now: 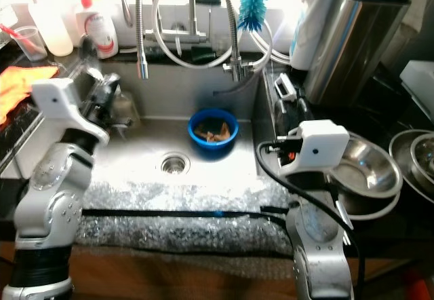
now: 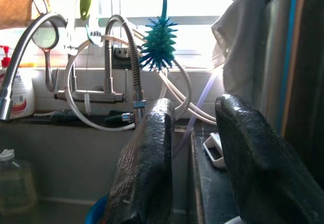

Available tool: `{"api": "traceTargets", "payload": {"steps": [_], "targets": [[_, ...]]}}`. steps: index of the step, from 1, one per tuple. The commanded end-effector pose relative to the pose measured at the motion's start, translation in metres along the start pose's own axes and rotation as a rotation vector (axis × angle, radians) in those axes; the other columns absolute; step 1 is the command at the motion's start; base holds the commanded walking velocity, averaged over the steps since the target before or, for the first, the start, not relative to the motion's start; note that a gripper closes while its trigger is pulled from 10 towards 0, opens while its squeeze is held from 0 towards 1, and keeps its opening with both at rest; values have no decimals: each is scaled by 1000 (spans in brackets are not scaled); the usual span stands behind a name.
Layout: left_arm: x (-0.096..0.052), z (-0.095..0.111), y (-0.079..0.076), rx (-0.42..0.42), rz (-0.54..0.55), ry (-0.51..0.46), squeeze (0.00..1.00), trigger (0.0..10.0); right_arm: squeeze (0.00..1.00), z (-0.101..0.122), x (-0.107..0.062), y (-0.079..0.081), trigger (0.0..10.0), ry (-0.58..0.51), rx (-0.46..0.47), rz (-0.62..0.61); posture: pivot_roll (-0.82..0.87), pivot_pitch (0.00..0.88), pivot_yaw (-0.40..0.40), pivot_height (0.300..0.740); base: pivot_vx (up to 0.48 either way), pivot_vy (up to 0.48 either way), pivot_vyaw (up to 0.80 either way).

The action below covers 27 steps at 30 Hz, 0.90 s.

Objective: Kitchen organization

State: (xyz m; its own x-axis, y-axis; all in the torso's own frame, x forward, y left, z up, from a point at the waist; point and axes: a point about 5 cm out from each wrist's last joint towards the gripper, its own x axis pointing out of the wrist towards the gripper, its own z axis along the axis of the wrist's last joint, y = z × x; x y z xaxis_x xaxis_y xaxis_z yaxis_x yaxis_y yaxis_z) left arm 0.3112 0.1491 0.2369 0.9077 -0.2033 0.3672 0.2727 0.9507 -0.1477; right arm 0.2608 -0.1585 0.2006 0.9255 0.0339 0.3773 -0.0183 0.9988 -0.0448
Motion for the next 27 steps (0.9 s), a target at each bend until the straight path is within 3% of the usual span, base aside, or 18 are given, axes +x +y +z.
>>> {"api": "traceTargets", "payload": {"steps": [1,8,15,16,17,18,19,20,27], "targets": [[3,-3,-3,-14,-19,15,0,10000,0,3,1,0,10000,-15,-4,-4,-12,69,11,740,0,0,0],[1,-28,-10,-153,-4,109,0,10000,0,3,1,3,10000,-16,2,1,-19,69,18,740,0,0,0],[-4,-43,-19,-165,-52,196,0,10000,0,3,2,5,10000,-17,6,14,-19,68,22,740,0,0,0],[-4,-45,-20,-207,-50,214,0,10000,0,2,1,6,10000,-15,6,19,-20,66,23,740,0,0,0],[-5,-46,-20,-218,-51,221,75,10000,0,2,1,6,10000,-14,7,20,-20,65,23,740,0,0,0],[-5,-46,-19,-211,-54,229,388,10000,0,2,1,7,10000,-14,7,21,-20,65,23,740,0,0,0],[-5,-47,-19,-205,-56,235,388,10000,0,2,1,7,10000,-14,8,21,-19,63,24,740,0,0,0],[-6,-49,-20,-190,-69,252,1000,10000,0,2,1,7,10000,-13,9,24,-18,61,24,740,0,0,0],[-8,-51,-22,-191,-77,271,1000,10000,0,1,1,9,10000,-10,12,37,-19,57,23,740,0,0,0]]}}
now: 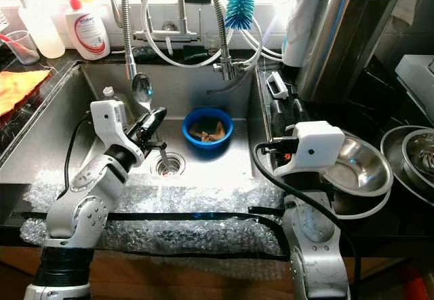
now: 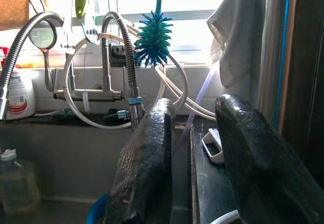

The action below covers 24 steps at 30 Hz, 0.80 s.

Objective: Kitchen organization

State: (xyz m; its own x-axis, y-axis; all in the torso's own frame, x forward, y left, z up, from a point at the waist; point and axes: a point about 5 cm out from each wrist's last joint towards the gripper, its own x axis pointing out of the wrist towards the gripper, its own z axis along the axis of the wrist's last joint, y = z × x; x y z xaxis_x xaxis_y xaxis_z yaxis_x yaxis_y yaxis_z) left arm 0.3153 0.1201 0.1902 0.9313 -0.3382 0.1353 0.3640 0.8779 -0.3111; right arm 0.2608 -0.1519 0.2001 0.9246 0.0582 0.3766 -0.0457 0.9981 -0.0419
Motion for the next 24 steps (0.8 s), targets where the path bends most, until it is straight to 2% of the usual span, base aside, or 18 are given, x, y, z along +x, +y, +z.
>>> {"api": "traceTargets", "payload": {"steps": [1,14,17,24], "targets": [[-1,0,-3,0,-12,11,1000,10000,0,1,1,3,10000,-8,-2,14,-19,57,23,740,0,0,0],[-1,0,-1,-9,-3,14,1000,10000,0,0,2,3,10000,-1,-7,21,-16,73,20,740,0,0,0],[0,6,1,-110,9,-17,1000,10000,0,0,3,3,10000,1,-6,23,-15,76,20,740,0,0,0],[0,8,3,-96,13,-20,1000,10000,0,-1,2,4,10000,4,-6,26,-14,78,22,740,0,0,0]]}}
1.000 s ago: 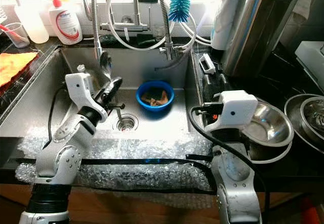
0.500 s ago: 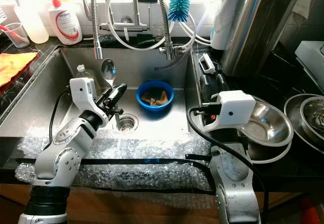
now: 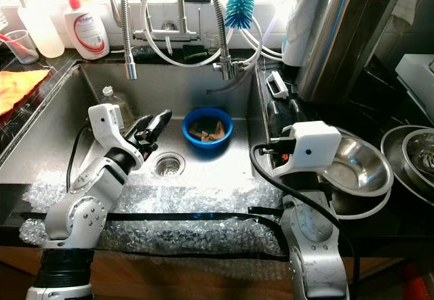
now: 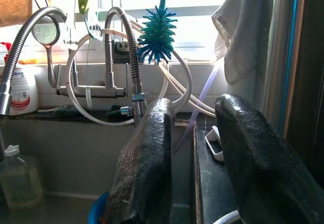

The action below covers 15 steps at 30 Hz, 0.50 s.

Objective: Kitchen organization

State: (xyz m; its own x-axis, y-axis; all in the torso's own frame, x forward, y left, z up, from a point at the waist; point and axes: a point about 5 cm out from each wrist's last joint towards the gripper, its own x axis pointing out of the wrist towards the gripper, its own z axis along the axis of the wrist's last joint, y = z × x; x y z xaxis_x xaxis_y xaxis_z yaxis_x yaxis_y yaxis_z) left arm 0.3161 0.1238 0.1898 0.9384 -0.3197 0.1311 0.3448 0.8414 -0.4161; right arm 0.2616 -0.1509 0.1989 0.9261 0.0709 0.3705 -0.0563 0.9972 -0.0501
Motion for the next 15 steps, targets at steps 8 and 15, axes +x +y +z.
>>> {"api": "traceTargets", "payload": {"steps": [8,15], "targets": [[-8,53,3,281,84,-269,0,10000,0,2,3,3,10000,-7,-1,9,-19,81,19,740,0,0,0],[-46,88,30,616,231,-382,0,10000,0,5,0,4,10000,-24,-5,-7,-15,89,16,740,0,0,0]]}}
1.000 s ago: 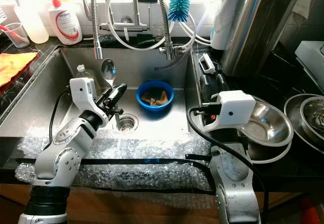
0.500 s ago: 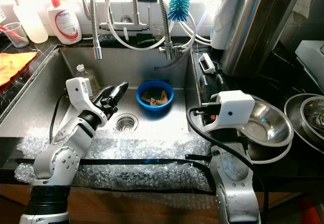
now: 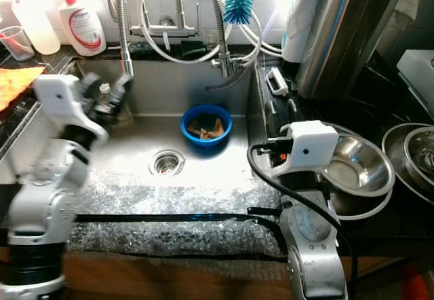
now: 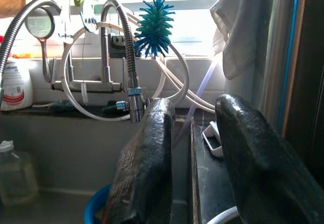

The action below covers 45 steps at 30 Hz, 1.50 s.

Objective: Kitchen organization

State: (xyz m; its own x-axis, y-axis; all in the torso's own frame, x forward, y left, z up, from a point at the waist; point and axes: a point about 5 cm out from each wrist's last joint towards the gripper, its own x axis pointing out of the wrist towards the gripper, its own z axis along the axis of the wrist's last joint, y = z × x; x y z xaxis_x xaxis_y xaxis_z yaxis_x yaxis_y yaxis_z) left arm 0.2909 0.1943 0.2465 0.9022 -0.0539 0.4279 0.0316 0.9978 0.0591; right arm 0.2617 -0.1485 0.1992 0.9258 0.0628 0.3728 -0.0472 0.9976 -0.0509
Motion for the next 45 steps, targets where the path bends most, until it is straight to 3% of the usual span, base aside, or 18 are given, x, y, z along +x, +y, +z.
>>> {"api": "traceTargets", "payload": {"steps": [1,8,9,14,29,45], "targets": [[-7,6,13,78,44,-25,0,10000,0,5,-1,2,10000,-23,3,2,-11,90,14,740,0,0,0],[-36,-9,35,195,110,60,0,10000,0,6,-4,4,10000,-23,-12,14,-15,95,0,740,0,0,0],[-45,-8,40,207,134,71,0,10000,0,6,-4,3,10000,-23,-18,17,-12,93,-6,740,0,0,0],[-59,-9,36,233,104,95,0,10000,0,8,-2,-1,10000,-24,-25,26,2,95,-34,740,0,0,0],[-44,-12,18,140,99,58,0,10000,0,9,2,2,10000,-27,-38,54,-19,82,-34,740,0,0,0],[-40,-10,14,115,93,36,0,10000,0,8,5,9,10000,-37,-24,79,-5,64,-36,740,0,355,0]]}}
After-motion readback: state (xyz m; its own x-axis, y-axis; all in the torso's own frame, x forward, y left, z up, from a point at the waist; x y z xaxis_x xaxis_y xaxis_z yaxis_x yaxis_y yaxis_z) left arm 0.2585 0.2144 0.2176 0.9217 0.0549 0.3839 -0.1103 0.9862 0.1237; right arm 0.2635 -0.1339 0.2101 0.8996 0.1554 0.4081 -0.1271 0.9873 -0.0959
